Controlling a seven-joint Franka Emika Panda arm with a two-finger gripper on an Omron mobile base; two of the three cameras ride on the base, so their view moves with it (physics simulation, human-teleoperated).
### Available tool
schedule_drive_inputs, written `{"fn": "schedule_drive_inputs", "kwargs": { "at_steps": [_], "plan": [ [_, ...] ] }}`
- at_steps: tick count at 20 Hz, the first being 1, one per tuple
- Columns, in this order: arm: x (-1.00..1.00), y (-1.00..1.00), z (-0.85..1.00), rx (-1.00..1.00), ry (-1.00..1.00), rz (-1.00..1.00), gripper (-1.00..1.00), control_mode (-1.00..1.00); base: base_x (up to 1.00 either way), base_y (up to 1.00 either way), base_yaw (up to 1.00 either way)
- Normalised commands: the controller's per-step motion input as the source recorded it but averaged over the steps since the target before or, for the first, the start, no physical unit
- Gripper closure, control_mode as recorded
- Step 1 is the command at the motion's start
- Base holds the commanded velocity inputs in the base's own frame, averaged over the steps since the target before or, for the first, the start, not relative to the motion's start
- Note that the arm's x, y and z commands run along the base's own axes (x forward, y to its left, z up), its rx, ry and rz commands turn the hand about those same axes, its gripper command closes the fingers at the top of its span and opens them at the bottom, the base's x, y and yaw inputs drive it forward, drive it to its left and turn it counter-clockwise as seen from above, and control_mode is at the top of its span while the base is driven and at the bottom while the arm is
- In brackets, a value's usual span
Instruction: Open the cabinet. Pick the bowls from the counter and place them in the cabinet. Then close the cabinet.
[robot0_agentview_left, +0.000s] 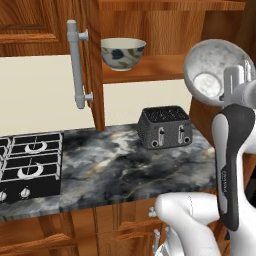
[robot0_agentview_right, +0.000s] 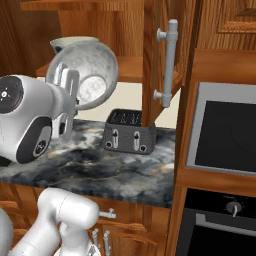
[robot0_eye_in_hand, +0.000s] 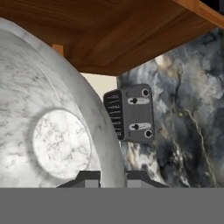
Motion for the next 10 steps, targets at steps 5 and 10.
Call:
{"fn": "schedule_drive_inputs", "kwargs": {
  "at_steps": [5, 10],
  "plan": [
    [0.31, 0.00, 0.10, 0.00, 0.02, 0.00, 1.00, -1.00, 0.00, 0.00, 0.00],
    [0.19, 0.00, 0.13, 0.00, 0.01, 0.00, 1.00, -1.00, 0.00, 0.00, 0.00]
  ]
}}
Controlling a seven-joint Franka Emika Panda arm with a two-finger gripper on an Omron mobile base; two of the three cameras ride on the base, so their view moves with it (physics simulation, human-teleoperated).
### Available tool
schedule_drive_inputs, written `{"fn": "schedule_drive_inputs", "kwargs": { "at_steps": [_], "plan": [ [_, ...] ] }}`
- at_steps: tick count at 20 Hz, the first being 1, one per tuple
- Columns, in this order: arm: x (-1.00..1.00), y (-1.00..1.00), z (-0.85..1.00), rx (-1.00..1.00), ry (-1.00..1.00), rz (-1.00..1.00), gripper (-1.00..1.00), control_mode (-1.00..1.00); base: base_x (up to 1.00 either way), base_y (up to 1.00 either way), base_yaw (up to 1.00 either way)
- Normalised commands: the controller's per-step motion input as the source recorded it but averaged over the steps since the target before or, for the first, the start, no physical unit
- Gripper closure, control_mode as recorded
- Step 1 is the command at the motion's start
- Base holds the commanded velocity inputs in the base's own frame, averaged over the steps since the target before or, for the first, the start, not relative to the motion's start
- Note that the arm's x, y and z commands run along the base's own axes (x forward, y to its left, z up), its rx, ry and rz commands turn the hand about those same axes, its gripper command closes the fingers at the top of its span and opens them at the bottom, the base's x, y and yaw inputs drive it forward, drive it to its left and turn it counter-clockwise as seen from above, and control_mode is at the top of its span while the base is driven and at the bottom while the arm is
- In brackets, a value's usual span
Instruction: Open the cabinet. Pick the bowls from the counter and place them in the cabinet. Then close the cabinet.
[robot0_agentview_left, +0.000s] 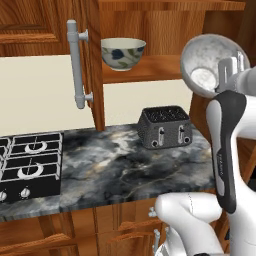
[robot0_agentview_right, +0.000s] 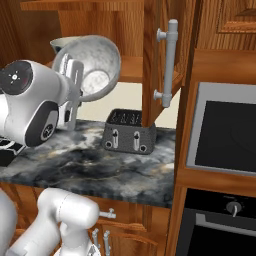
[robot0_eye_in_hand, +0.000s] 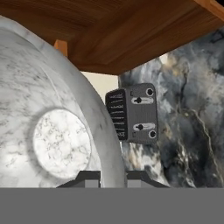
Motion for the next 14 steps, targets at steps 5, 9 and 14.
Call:
{"fn": "schedule_drive_inputs", "kwargs": {
  "at_steps": [5, 9, 14],
  "plan": [
    [0.29, -0.03, 0.05, 0.00, 0.00, 0.00, 1.00, -1.00, 0.00, 0.00, 0.00],
    [0.42, -0.08, 0.00, 0.00, 0.00, 0.00, 1.00, -1.00, 0.00, 0.00, 0.00],
    [0.50, -0.03, 0.00, 0.00, 0.01, 0.00, 1.00, -1.00, 0.00, 0.00, 0.00]
  ]
}}
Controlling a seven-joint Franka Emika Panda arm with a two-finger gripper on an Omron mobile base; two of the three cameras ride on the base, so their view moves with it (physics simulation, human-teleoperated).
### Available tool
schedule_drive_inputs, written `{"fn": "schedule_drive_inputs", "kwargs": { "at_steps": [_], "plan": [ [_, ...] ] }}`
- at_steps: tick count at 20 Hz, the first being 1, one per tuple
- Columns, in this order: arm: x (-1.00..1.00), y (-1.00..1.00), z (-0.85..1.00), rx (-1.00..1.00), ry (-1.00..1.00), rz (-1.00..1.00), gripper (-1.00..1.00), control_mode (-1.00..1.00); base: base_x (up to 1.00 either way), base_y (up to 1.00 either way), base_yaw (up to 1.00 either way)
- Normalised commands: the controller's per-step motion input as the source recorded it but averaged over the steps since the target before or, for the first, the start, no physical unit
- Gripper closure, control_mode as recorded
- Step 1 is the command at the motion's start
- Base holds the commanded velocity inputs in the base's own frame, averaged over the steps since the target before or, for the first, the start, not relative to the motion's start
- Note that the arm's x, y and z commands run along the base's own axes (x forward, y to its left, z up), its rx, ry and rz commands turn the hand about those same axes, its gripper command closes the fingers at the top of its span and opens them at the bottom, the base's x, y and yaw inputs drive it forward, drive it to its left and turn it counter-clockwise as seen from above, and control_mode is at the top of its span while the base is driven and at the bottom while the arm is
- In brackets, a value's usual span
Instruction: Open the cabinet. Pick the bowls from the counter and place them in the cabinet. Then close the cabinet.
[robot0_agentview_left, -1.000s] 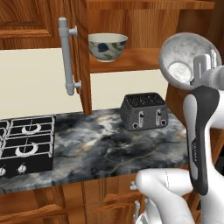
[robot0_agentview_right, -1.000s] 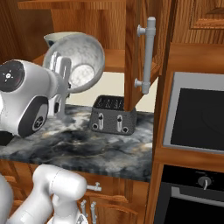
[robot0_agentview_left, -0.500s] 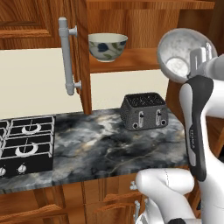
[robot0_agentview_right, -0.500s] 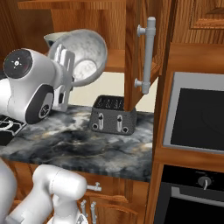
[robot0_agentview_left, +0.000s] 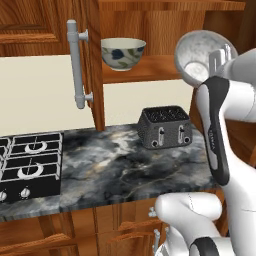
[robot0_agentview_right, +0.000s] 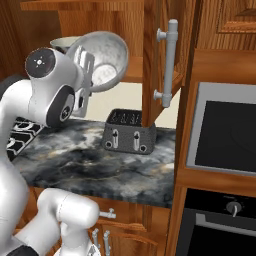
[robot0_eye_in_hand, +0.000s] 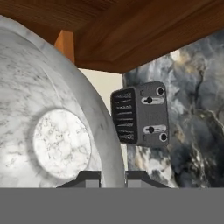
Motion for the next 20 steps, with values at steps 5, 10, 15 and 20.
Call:
{"fn": "schedule_drive_inputs", "kwargs": {
  "at_steps": [5, 10, 15, 20],
  "plan": [
    [0.41, -0.18, 0.00, 0.00, 0.00, 0.00, 1.00, -1.00, 0.00, 0.00, 0.00],
    [0.45, -0.28, 0.00, 0.02, 0.00, 0.02, 1.00, -1.00, 0.00, 0.00, 0.00],
    [0.45, -0.19, 0.00, 0.01, 0.00, 0.00, 1.00, -1.00, 0.00, 0.00, 0.00],
    [0.55, -0.03, 0.00, 0.00, 0.00, 0.00, 1.00, -1.00, 0.00, 0.00, 0.00]
  ]
}}
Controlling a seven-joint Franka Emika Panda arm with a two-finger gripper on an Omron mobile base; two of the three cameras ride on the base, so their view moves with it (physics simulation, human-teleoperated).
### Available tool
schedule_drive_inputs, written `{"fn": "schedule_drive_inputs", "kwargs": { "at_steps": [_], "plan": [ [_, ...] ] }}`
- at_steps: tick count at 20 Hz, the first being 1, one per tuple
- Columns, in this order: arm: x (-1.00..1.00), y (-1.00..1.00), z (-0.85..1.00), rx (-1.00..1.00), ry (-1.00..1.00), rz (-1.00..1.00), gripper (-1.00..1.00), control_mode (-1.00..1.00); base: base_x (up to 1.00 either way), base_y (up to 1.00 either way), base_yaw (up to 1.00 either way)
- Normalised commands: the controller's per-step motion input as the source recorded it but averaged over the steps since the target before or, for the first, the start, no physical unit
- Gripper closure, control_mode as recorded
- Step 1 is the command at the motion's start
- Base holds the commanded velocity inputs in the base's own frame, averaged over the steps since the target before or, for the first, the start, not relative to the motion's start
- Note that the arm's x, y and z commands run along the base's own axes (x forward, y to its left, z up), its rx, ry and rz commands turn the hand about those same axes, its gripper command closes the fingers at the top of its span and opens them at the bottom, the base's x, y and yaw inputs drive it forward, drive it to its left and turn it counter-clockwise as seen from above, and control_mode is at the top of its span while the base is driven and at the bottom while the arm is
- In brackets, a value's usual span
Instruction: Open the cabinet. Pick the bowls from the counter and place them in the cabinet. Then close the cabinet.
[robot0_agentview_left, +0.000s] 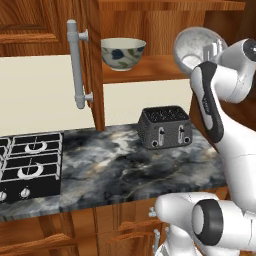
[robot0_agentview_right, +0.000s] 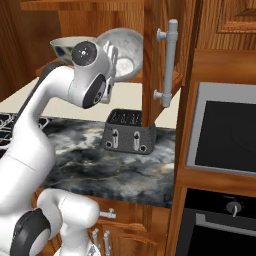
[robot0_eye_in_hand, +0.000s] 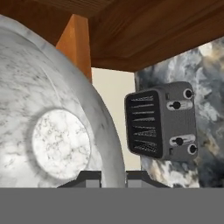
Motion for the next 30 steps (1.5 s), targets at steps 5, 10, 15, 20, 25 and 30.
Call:
{"fn": "schedule_drive_inputs", "kwargs": {
  "at_steps": [5, 10, 15, 20, 25, 30],
  "plan": [
    [0.69, 0.00, 0.00, 0.00, 0.01, 0.02, 1.00, -1.00, 0.00, 0.00, 0.00],
    [0.62, -0.01, -0.05, 0.00, 0.04, 0.02, 1.00, -1.00, 0.00, 0.00, 0.00],
    [0.63, -0.04, -0.08, 0.00, 0.07, 0.00, 1.00, -1.00, 0.00, 0.00, 0.00],
    [0.54, -0.07, -0.11, 0.00, 0.07, 0.00, 1.00, -1.00, 0.00, 0.00, 0.00],
    [0.49, -0.10, -0.14, 0.00, 0.12, 0.00, 1.00, -1.00, 0.00, 0.00, 0.00],
    [0.16, -0.07, -0.07, 0.00, 0.10, 0.00, 1.00, -1.00, 0.00, 0.00, 0.00]
  ]
}}
